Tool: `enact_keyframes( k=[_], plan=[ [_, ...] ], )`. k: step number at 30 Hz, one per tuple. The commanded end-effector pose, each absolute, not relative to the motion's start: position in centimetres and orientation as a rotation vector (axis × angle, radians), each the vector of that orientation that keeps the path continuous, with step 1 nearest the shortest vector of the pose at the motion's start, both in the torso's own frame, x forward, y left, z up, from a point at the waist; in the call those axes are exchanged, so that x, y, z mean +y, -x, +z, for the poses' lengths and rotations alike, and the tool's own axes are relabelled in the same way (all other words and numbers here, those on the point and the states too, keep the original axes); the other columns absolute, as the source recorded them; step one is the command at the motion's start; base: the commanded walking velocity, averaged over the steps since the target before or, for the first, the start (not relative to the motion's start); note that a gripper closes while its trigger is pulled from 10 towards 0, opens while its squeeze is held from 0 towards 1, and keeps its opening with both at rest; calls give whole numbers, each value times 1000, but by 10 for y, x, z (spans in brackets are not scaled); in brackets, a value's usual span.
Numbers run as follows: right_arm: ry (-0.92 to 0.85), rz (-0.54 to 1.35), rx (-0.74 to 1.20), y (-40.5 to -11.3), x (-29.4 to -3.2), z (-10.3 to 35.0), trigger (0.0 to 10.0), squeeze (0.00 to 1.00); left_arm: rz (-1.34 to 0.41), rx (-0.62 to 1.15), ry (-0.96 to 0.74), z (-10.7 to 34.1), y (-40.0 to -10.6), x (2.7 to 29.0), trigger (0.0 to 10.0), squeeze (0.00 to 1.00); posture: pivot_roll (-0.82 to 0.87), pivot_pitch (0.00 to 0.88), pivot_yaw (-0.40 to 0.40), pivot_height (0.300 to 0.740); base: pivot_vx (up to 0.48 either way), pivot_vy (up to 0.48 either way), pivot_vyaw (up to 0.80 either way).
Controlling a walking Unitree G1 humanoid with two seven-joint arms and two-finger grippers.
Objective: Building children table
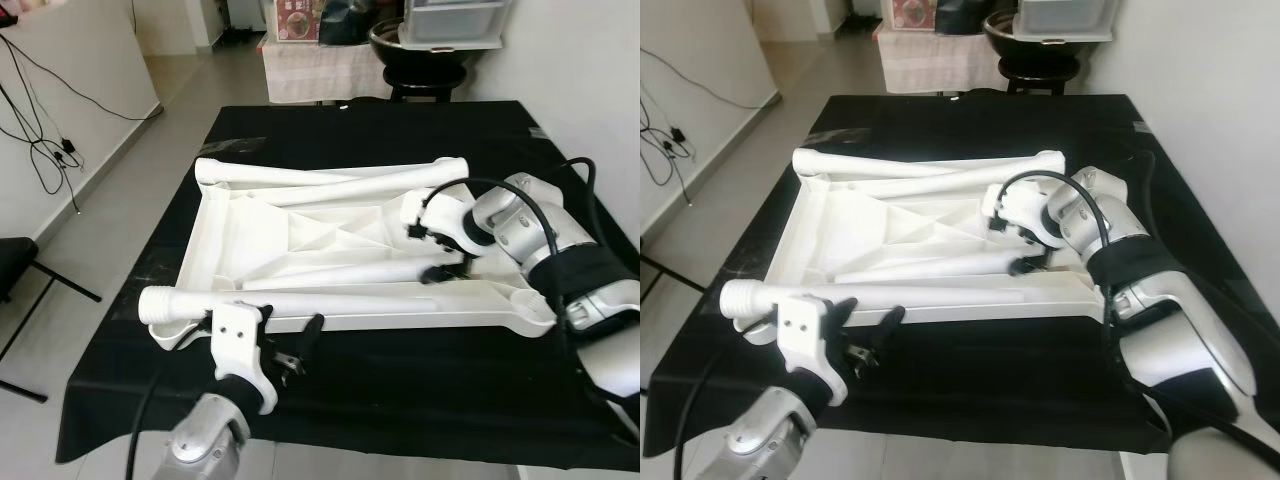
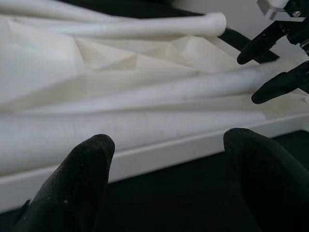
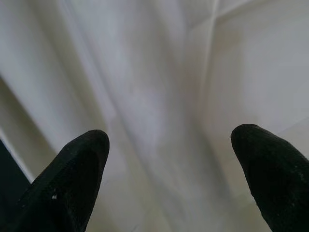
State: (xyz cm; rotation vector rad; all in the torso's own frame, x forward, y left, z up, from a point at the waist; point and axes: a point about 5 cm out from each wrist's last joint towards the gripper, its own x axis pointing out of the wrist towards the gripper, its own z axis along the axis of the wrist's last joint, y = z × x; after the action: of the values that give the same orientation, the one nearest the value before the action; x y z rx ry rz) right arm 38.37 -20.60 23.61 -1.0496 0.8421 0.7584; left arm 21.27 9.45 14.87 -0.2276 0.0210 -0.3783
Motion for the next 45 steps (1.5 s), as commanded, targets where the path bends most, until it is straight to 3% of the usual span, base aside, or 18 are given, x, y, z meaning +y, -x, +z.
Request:
enact_keyframes(
  k=[1, 8, 9, 10, 23, 30, 35, 36, 37, 38, 40, 45],
  plan=[
    [1081, 810, 897, -383, -204, 235, 10000, 0, -382, 39, 235, 149, -209, 93, 10000, 0, -119, 195, -3, 740, 0, 0, 0],
    [1092, 818, 934, -384, -205, 234, 10000, 0, -382, 43, 240, 150, -207, 92, 10000, 0, -119, 204, -8, 740, 0, 0, 0],
    [1097, 820, 943, -385, -205, 234, 3686, 0, -382, 45, 242, 150, -206, 92, 10000, 0, -118, 211, -13, 740, 0, 0, 0],
    [1104, 826, 948, -386, -204, 235, 0, 0, -382, 46, 244, 151, -205, 91, 10000, 0, -117, 213, -15, 740, 0, 0, 0],
    [1029, 877, 915, -388, -202, 252, 0, 0, -381, 55, 243, 149, -205, 92, 10000, 0, -126, 194, -12, 740, 0, 0, 0],
    [717, 926, 623, -390, -198, 302, 0, 0, -381, 43, 239, 151, -211, 93, 10000, 0, -127, 160, -2, 740, 0, 0, 0],
    [633, 903, 557, -389, -205, 311, 0, 0, -378, 25, 232, 154, -215, 96, 10000, 0, -132, 143, 6, 740, 0, 0, 0],
    [602, 890, 531, -388, -209, 312, 902, 0, -375, 8, 231, 158, -218, 98, 10000, 0, -134, 132, 13, 740, 0, 0, 0],
    [576, 873, 507, -388, -212, 313, 2549, 0, -370, -10, 234, 162, -222, 100, 10000, 0, -135, 124, 18, 740, 0, 0, 0],
    [576, 873, 507, -388, -212, 313, 2549, 0, -370, -10, 234, 162, -222, 100, 10000, 0, -135, 124, 18, 740, 0, 0, 0],
    [481, 847, 452, -389, -213, 312, 10000, 0, -363, -60, 273, 175, -231, 105, 10000, 0, -137, 112, 23, 740, 0, 0, 0],
    [268, 894, 380, -387, -195, 295, 10000, 0, -344, -184, 374, 212, -250, 115, 10000, 0, -132, 102, 34, 740, 0, 0, 0]
  ],
)
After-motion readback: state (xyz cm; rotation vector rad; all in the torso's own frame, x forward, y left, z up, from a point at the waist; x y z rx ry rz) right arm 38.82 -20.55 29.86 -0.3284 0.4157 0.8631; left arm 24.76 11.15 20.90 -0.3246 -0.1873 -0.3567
